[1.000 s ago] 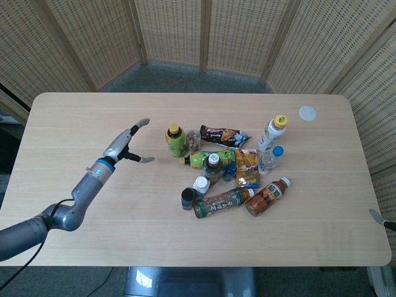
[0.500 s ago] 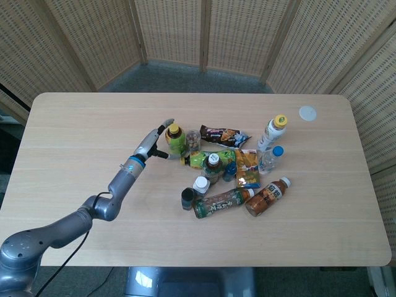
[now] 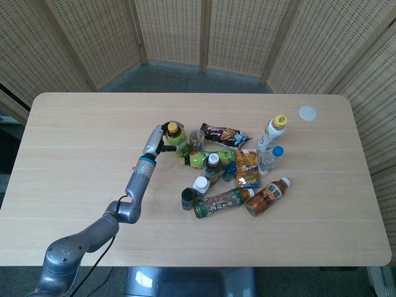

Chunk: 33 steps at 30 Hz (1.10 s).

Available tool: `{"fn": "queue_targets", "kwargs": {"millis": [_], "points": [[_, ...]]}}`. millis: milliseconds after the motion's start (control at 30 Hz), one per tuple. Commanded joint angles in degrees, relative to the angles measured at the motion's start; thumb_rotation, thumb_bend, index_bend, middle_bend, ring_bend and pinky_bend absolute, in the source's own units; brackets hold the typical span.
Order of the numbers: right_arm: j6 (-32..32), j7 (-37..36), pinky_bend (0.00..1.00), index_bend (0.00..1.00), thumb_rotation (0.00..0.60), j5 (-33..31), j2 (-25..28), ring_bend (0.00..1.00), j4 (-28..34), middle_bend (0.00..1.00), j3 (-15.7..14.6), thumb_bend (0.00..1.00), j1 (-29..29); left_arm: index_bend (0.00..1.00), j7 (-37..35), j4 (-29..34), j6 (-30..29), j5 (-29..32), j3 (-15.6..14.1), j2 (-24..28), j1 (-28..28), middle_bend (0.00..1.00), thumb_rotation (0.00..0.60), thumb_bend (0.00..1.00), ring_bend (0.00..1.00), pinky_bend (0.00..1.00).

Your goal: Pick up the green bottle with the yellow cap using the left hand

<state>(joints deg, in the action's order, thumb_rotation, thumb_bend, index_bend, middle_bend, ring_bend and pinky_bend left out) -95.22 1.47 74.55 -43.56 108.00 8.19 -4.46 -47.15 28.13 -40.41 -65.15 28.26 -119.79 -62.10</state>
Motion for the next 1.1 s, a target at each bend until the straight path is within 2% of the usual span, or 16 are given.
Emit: {"fn": "queue_targets", "kwargs": {"millis": [33, 133, 300, 567, 667, 900, 1100], "points": [[0.36, 0.05, 0.00, 0.00, 0.513, 0.18, -0.18, 0.00, -0.09, 0.00, 0.05, 0.02, 0.24, 0.61, -0.95, 1.59, -1.20, -0.09, 0.25, 1.77, 1.07, 0.58, 0.600, 0.43, 0.60, 0.44], [1.04, 0.13, 0.00, 0.00, 0.512, 0.46, -0.70, 0.00, -0.38, 0.00, 0.07, 0.02, 0.71, 0.61, -1.78, 6.47, -3.33, -0.85, 0.01, 5.45, 3.48, 0.58, 0.600, 0.43, 0.60, 0.44], [2.45, -0.13, 0.00, 0.00, 0.516, 1.05, -1.83, 0.00, -1.31, 0.00, 0.16, 0.01, 1.71, 0.61, -1.70, 19.98, -6.99, -1.07, 0.85, 14.44, 8.34, 0.58, 0.600, 0.42, 0.60, 0.45], [3.07, -2.09, 0.00, 0.00, 0.515, 2.20, -3.57, 0.00, -3.47, 0.00, 0.17, 0.02, 2.24, 0.61, 3.41, 44.90, -8.35, 5.67, 7.65, 29.50, 13.24, 0.58, 0.600, 0.41, 0.60, 0.45], [3.02, -2.77, 0.00, 0.00, 0.514, 2.50, -4.16, 0.00, -4.33, 0.00, 0.15, 0.02, 2.23, 0.61, 5.83, 51.64, -9.88, 7.78, 10.06, 33.32, 14.12, 0.58, 0.600, 0.40, 0.60, 0.45], [3.26, -3.22, 0.00, 0.00, 0.513, 3.36, -4.96, 0.00, -5.11, 0.00, -0.14, 0.02, 2.29, 0.61, 6.05, 63.07, -11.07, 13.51, 15.31, 39.63, 15.95, 0.58, 0.600, 0.39, 0.60, 0.45], [3.49, -2.99, 0.00, 0.00, 0.515, 3.64, -5.18, 0.00, -5.05, 0.00, -0.09, 0.01, 2.49, 0.61, 7.04, 65.82, -11.43, 15.69, 16.14, 42.25, 16.56, 0.58, 0.600, 0.39, 0.60, 0.45]]}}
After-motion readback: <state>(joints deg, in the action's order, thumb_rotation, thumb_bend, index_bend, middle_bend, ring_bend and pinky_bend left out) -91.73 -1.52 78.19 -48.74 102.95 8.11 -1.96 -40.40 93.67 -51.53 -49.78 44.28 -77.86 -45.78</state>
